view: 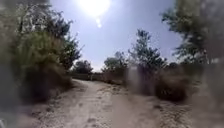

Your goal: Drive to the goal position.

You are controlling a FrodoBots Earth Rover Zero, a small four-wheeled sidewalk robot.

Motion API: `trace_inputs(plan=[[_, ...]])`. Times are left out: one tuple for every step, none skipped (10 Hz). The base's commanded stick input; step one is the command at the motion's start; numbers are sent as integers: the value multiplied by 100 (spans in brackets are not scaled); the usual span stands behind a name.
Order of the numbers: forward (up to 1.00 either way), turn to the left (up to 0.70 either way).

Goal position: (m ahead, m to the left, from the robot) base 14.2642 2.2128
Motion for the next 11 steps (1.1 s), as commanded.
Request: trace_inputs(plan=[[69,3],[69,14],[69,14],[69,14],[69,9],[69,2],[69,1],[69,1],[69,1],[69,1],[65,1]])
